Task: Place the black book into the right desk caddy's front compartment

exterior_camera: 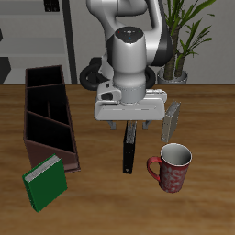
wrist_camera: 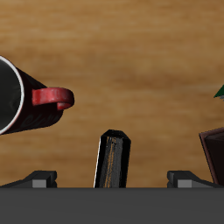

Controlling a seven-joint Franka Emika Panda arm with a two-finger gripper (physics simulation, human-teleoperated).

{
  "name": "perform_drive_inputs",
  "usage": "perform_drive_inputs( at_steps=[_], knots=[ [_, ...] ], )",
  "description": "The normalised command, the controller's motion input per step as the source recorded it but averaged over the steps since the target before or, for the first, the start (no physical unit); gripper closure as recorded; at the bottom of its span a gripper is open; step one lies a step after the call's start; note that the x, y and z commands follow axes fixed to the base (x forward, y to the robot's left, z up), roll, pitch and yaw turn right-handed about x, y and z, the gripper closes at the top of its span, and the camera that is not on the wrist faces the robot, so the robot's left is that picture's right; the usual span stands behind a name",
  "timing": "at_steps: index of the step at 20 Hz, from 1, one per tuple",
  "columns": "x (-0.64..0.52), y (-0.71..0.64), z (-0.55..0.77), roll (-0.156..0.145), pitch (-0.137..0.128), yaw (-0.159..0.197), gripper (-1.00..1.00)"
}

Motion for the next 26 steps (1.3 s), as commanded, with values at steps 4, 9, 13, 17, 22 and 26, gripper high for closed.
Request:
perform_drive_inputs(
  at_steps=[4,9,13,17,22,26],
  knots=[
    [0.03,0.04,-0.23,0.003,0.008,-0.010,-1.00],
    [0.06,0.03,-0.28,-0.010,0.024,0.016,-1.00],
    [0.06,-0.07,-0.17,-0.003,0.023,-0.037,-1.00],
    [0.04,0.06,-0.20,0.015,0.039,-0.009,-1.00],
    [0.02,-0.01,-0.26,-0.001,0.026,-0.010,1.00],
    [-0.04,0.01,-0.04,-0.002,0.012,-0.008,1.00]
  ],
)
